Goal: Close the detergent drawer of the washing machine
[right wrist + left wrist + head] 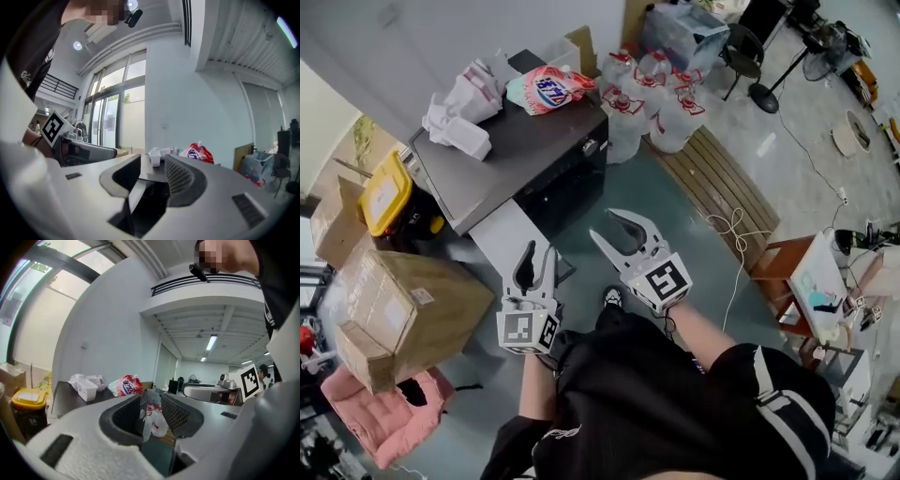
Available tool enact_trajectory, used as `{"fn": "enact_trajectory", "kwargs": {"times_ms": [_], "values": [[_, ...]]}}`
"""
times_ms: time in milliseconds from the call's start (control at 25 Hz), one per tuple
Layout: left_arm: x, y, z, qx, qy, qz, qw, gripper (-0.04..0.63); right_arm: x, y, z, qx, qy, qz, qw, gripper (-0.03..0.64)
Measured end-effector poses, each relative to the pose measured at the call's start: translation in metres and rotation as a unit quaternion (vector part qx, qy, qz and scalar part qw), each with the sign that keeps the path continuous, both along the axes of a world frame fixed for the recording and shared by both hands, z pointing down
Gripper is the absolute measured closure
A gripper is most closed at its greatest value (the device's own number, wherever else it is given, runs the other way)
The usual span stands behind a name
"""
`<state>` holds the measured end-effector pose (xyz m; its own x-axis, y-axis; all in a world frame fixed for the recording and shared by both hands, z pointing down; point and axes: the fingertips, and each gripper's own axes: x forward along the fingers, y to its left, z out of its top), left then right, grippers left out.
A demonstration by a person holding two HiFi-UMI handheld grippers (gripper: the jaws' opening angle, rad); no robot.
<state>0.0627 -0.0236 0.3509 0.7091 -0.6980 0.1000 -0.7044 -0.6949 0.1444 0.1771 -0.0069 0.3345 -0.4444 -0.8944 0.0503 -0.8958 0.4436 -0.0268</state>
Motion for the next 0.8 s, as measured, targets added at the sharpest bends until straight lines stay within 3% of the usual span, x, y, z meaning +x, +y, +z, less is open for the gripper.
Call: {"fn": "enact_trajectory", "kwargs": {"times_ms": [440, 800], "values": [[-0.063, 0.025, 0.023, -0.022, -0.034, -0.115, 0.9926, 0.445, -0.056, -0.007, 0.030, -0.013, 0.000, -0.123, 0.992, 0.449], [-0.136, 0.095, 0.059, -0.068, -0.028, -0.177, 0.9814, 0.445, -0.098, 0.044, 0.080, -0.072, 0.018, -0.150, 0.986, 0.451]]}}
